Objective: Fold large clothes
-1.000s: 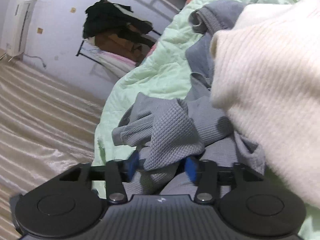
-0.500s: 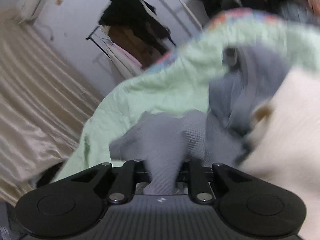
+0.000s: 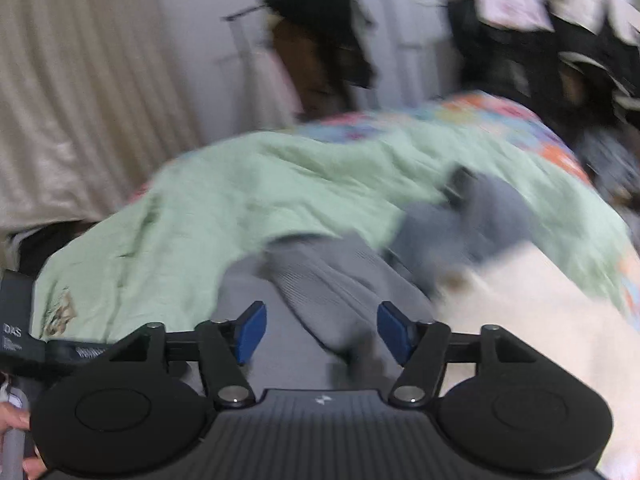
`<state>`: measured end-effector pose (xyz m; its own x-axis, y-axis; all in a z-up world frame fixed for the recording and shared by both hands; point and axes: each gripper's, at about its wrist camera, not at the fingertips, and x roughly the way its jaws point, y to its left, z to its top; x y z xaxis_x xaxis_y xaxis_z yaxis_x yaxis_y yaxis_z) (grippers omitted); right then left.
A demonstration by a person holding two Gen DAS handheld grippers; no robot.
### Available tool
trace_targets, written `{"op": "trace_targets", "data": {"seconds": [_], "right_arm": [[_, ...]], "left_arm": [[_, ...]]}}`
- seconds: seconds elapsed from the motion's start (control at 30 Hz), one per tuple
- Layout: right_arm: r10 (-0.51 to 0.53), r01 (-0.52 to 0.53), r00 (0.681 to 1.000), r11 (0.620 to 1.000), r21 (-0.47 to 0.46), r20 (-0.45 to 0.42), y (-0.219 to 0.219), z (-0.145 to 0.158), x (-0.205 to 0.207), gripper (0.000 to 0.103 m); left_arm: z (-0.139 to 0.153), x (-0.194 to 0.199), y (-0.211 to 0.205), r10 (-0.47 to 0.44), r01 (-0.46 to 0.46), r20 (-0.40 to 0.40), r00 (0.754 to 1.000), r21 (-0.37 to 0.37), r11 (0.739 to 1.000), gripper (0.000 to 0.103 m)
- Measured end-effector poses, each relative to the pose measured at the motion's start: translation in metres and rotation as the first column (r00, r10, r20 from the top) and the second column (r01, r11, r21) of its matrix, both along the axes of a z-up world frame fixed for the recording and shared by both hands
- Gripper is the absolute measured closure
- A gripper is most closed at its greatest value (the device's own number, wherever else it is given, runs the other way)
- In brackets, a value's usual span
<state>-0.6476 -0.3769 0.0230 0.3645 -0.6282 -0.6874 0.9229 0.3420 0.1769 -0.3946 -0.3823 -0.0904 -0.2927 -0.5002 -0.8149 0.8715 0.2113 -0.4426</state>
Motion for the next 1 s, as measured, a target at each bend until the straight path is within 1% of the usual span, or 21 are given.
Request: {"op": "trace_targets", "data": {"seconds": [0.07, 0.2, 0.23, 0.27, 0.3, 0.37, 0.4, 0.43, 0.47, 0.5, 0.53, 0.57, 0.6, 0.63, 0.7, 0.77, 0.83, 0.9, 0.93, 0.97, 1.0], "right_arm": [[0.03, -0.024, 0.994, 0.998, 0.054, -0.103, -0.027, -0.013, 0.022, 0.036], [0.063, -0.039, 0.979, 0.992, 0.123, -0.193, -0.074, -0.046, 0.049, 0.039], [0.067, -0.042, 0.981, 0.989, 0.14, -0.184, -0.083, -0.054, 0.051, 0.06], [0.069, -0.043, 0.984, 0.987, 0.158, -0.161, -0.089, -0.059, 0.049, 0.089], [0.057, -0.032, 0.989, 0.983, 0.182, -0.133, -0.095, -0.065, 0.046, 0.091], [-0.049, 0.076, 0.978, 0.989, 0.128, -0.201, -0.093, -0.064, 0.036, 0.092], [-0.145, 0.162, 0.936, 0.986, 0.029, -0.322, -0.084, -0.059, 0.031, 0.092], [-0.233, 0.233, 0.888, 0.971, -0.051, -0.397, -0.074, -0.054, 0.024, 0.091], [-0.276, 0.269, 0.867, 0.96, -0.077, -0.414, -0.069, -0.051, 0.018, 0.086], [-0.286, 0.286, 0.886, 0.957, -0.057, -0.366, -0.057, -0.045, 0.005, 0.083], [-0.272, 0.276, 0.917, 0.961, -0.029, -0.29, -0.045, -0.039, -0.008, 0.07], [-0.26, 0.264, 0.935, 0.964, -0.015, -0.242, -0.038, -0.035, -0.015, 0.056], [-0.24, 0.245, 0.958, 0.97, 0.01, -0.154, -0.022, -0.028, -0.026, 0.051], [-0.226, 0.23, 0.972, 0.972, 0.052, -0.07, -0.01, -0.025, -0.036, 0.046], [-0.207, 0.194, 0.974, 0.971, 0.138, 0.09, 0.011, -0.02, -0.053, 0.041], [-0.223, 0.163, 0.943, 0.956, 0.243, 0.246, 0.032, -0.022, -0.069, 0.029], [-0.282, 0.149, 0.887, 0.925, 0.35, 0.365, 0.05, -0.032, -0.081, 0.027], [-0.364, 0.138, 0.821, 0.874, 0.466, 0.439, 0.063, -0.046, -0.091, 0.026], [-0.435, 0.142, 0.775, 0.827, 0.544, 0.459, 0.069, -0.055, -0.095, 0.026], [-0.472, 0.141, 0.747, 0.8, 0.583, 0.467, 0.072, -0.061, -0.096, 0.026], [-0.488, 0.126, 0.726, 0.787, 0.604, 0.485, 0.073, -0.066, -0.096, 0.025]], "left_arm": [[0.0, 0.001, 0.002, -0.008, 0.008, -0.006, 1.0, -0.005, 1.0, 0.004], [0.0, 0.001, 0.003, -0.017, 0.017, -0.01, 1.0, -0.006, 1.0, 0.004], [0.0, 0.002, 0.004, -0.02, 0.02, -0.01, 1.0, -0.006, 1.0, 0.004], [0.0, 0.002, 0.004, -0.022, 0.022, -0.011, 1.0, -0.006, 1.0, 0.004], [0.0, 0.002, 0.004, -0.024, 0.024, -0.012, 1.0, -0.006, 1.0, 0.004], [0.0, 0.002, 0.004, -0.029, 0.029, -0.014, 0.999, -0.007, 1.0, 0.004], [0.0, 0.002, 0.005, -0.031, 0.031, -0.015, 0.999, -0.007, 0.999, 0.004], [0.0, 0.002, 0.005, -0.034, 0.034, -0.016, 0.999, -0.007, 0.999, 0.004], [0.001, 0.002, 0.005, -0.034, 0.034, -0.017, 0.999, -0.007, 0.999, 0.004], [0.001, 0.002, 0.005, -0.032, 0.031, -0.018, 0.999, -0.004, 0.999, 0.004], [0.002, 0.003, 0.006, -0.027, 0.027, -0.028, 0.999, -0.001, 1.0, 0.004], [0.003, 0.004, 0.006, -0.018, 0.018, -0.054, 0.998, 0.003, 1.0, 0.004], [0.004, 0.006, 0.007, -0.006, 0.007, -0.088, 0.996, 0.005, 1.0, 0.004], [0.004, 0.008, 0.008, 0.005, -0.004, -0.122, 0.993, 0.008, 1.0, 0.004], [0.006, 0.012, 0.01, 0.029, -0.026, -0.189, 0.982, 0.016, 1.0, 0.004], [0.007, 0.015, 0.013, 0.049, -0.044, -0.268, 0.962, 0.023, 0.999, 0.004], [0.008, 0.017, 0.016, 0.068, -0.061, -0.341, 0.938, 0.033, 0.998, 0.004], [0.005, 0.018, 0.019, 0.09, -0.077, -0.39, 0.916, 0.048, 0.996, 0.004], [0.004, 0.018, 0.021, 0.1, -0.085, -0.414, 0.905, 0.056, 0.995, 0.004], [0.003, 0.018, 0.023, 0.111, -0.092, -0.437, 0.892, 0.064, 0.994, 0.004], [0.002, 0.019, 0.024, 0.122, -0.1, -0.46, 0.879, 0.072, 0.992, 0.004]]}}
